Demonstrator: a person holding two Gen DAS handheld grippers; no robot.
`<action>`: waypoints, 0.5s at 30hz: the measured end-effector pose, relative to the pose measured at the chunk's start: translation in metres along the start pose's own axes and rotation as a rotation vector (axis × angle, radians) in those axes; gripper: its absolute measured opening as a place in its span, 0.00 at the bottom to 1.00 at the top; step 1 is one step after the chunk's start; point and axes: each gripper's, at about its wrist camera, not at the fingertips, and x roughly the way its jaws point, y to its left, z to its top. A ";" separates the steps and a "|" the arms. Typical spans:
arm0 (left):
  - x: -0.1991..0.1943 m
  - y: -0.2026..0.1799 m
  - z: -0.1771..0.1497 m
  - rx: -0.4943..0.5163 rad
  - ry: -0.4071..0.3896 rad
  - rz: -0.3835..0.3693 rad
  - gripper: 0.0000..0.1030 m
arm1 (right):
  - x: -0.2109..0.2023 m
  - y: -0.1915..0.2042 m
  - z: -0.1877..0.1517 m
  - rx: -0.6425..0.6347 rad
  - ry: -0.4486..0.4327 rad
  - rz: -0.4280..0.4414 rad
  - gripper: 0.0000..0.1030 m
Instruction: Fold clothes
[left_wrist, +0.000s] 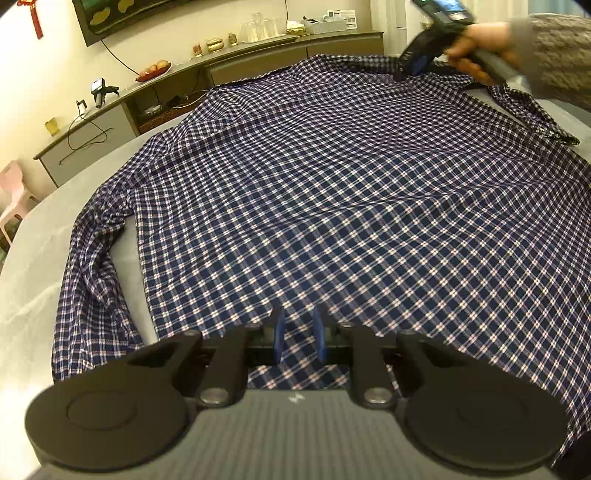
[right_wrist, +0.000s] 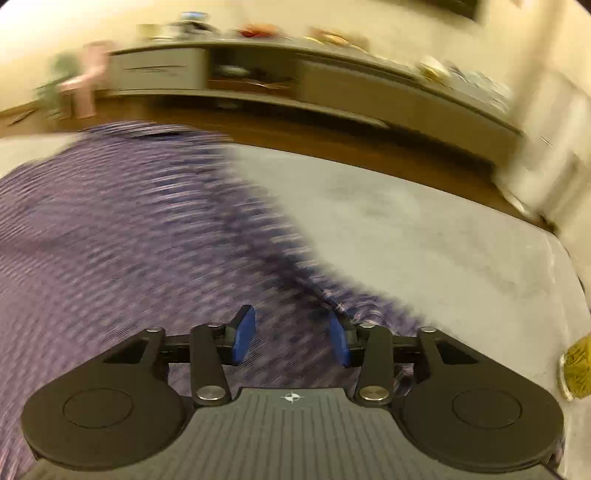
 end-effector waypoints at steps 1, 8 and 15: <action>0.002 0.004 0.000 -0.004 0.003 -0.005 0.18 | 0.007 -0.013 0.010 0.021 -0.040 -0.114 0.42; -0.013 0.058 0.046 -0.019 -0.094 0.077 0.22 | -0.028 -0.054 0.011 0.221 -0.220 -0.088 0.46; 0.072 0.177 0.076 -0.231 0.036 0.425 0.21 | -0.103 0.033 -0.085 -0.100 -0.120 0.276 0.55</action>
